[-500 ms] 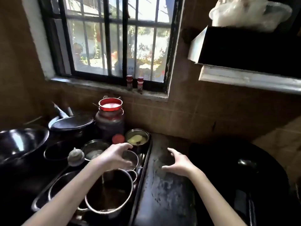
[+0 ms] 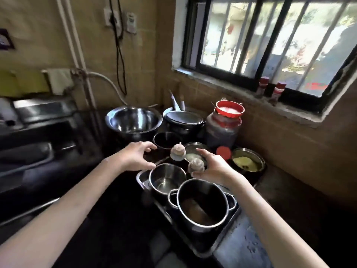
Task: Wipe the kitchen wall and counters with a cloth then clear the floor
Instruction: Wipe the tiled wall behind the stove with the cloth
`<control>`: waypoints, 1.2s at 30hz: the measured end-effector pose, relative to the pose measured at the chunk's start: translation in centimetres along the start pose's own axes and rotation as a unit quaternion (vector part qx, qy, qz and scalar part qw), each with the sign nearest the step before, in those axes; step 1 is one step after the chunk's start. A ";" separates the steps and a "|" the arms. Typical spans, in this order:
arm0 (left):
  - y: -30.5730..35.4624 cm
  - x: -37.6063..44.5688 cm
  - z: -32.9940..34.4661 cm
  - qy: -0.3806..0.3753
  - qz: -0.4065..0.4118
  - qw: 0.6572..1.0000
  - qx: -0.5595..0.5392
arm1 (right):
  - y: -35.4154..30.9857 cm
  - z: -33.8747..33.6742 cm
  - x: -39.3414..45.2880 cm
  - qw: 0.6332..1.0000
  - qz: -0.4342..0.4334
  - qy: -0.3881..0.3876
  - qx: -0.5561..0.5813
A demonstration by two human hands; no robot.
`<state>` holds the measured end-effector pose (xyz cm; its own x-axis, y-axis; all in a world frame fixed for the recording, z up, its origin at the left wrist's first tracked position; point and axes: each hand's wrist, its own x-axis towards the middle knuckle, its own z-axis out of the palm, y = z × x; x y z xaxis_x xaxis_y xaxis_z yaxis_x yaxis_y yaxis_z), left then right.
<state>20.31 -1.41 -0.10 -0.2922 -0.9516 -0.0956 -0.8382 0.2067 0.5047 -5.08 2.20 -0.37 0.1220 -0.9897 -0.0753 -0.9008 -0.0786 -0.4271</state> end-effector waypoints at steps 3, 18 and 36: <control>-4.3 -1.7 -1.2 0.030 -0.060 0.998 0.000 | -3.1 2.3 3.1 0.997 -0.053 -0.036 -0.030; -28.6 -7.9 -7.8 0.107 -0.286 0.952 0.021 | -25.8 16.7 18.0 0.942 -0.256 -0.115 -0.184; -43.4 -5.1 -3.6 0.064 -0.378 0.921 0.072 | -36.7 33.7 29.1 0.877 -0.331 -0.235 -0.257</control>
<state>59.86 -6.33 -18.48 0.4491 -0.8530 -0.2661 -0.8344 -0.5068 0.2164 45.58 -19.72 -17.26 0.7380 -0.5587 -0.3785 -0.6227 -0.7800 -0.0628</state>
